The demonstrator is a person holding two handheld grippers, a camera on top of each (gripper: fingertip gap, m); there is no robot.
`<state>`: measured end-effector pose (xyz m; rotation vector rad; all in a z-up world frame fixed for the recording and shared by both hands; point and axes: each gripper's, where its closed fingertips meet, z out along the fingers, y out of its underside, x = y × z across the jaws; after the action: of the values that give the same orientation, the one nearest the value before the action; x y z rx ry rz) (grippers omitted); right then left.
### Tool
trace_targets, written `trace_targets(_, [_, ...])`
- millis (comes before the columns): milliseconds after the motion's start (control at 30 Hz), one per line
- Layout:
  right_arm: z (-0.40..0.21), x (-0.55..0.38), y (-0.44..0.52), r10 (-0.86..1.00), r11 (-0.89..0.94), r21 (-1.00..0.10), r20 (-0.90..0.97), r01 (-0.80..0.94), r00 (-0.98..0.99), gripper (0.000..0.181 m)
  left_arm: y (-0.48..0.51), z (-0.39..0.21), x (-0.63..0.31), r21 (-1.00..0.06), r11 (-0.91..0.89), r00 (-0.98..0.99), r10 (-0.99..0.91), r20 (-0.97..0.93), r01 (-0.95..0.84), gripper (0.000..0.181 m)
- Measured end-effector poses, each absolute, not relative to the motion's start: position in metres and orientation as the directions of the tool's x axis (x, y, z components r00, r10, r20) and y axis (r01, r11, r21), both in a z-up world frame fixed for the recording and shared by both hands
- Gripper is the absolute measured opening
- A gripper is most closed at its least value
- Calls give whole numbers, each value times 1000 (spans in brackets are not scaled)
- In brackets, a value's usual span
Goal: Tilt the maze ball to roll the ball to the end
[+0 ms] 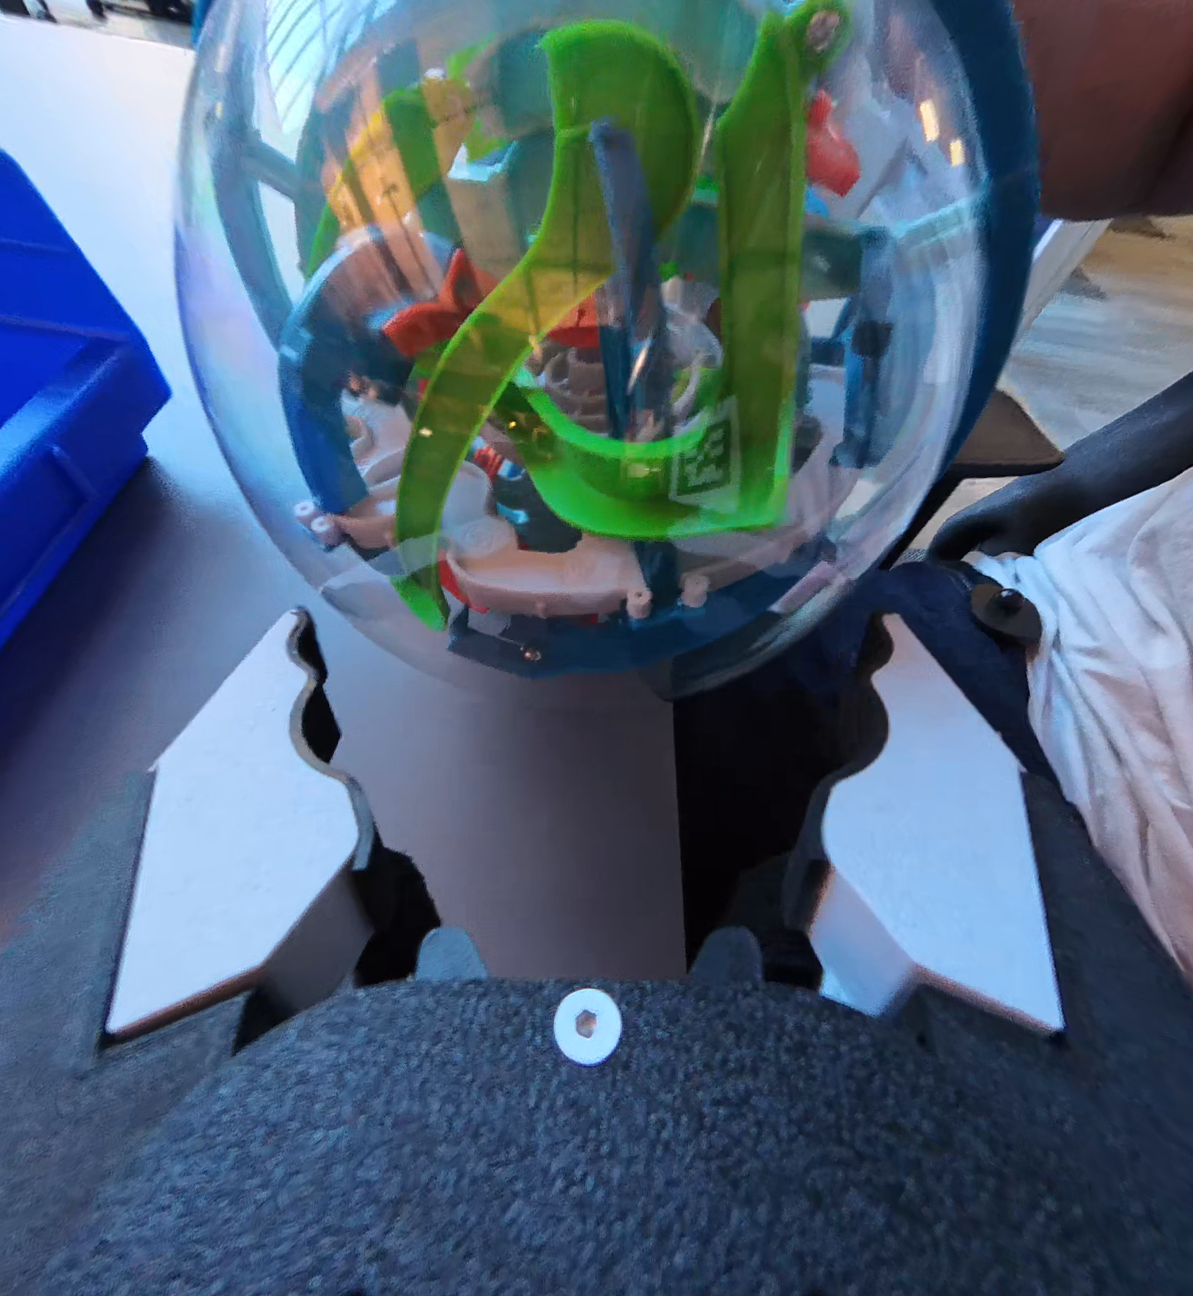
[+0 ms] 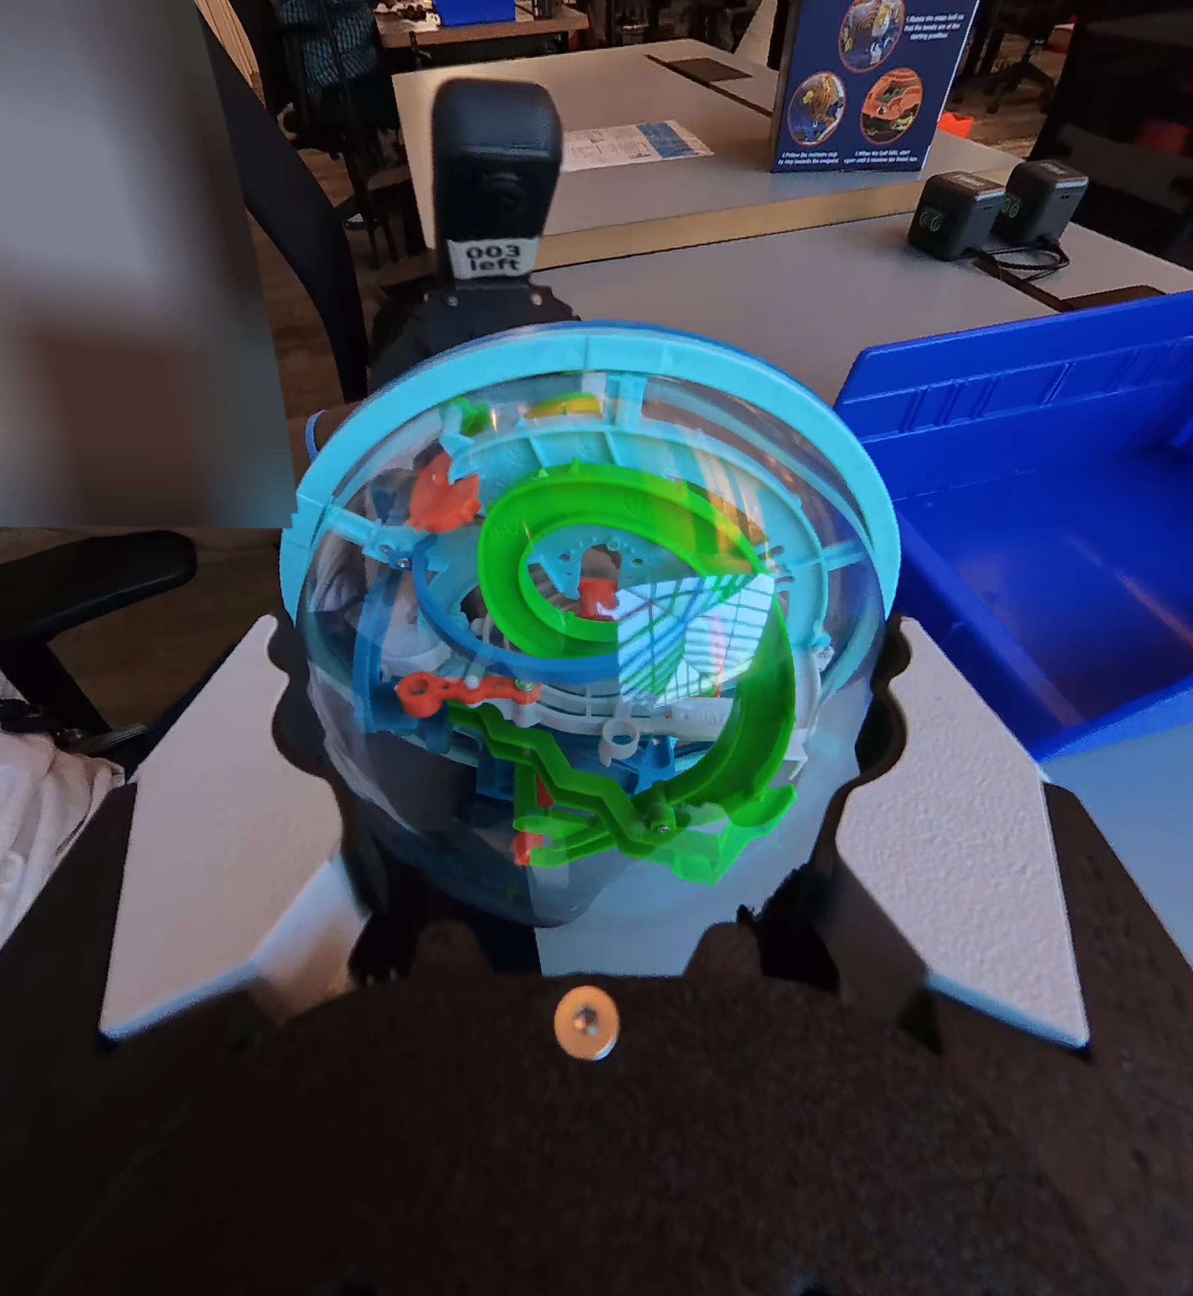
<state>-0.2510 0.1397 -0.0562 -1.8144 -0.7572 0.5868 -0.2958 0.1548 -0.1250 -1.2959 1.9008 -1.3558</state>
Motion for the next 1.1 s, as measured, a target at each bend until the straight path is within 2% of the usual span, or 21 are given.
trace_targets(67, [-57,-249,138,736,-260,-939,-41,226,676,153,153,-131,-293,-895,29,-451,-871,196,-446,159])
trace_targets(133, [-57,-247,136,737,-260,-940,-44,222,675,153,148,-133,-291,-891,-1,-474,-846,242,-454,158])
trace_targets(200, [-58,-245,136,730,-267,-941,-56,208,681,153,145,-133,-288,-891,10,-479,-846,235,-455,139])
trace_targets(433, [-60,-238,130,701,-306,-928,-70,210,710,153,144,-127,-284,-909,10,-479,-853,210,-416,135])
trace_targets(767, [-47,-236,129,601,-412,-903,-169,122,782,154,138,-124,-278,-918,29,-471,-864,176,-396,130])
trace_targets(967, [-48,-234,127,602,-390,-915,-167,105,781,154,135,-128,-280,-910,27,-486,-852,195,-414,131])
trace_targets(1100, [-49,-229,123,600,-384,-920,-179,85,780,154,132,-138,-278,-882,43,-490,-844,220,-470,147])
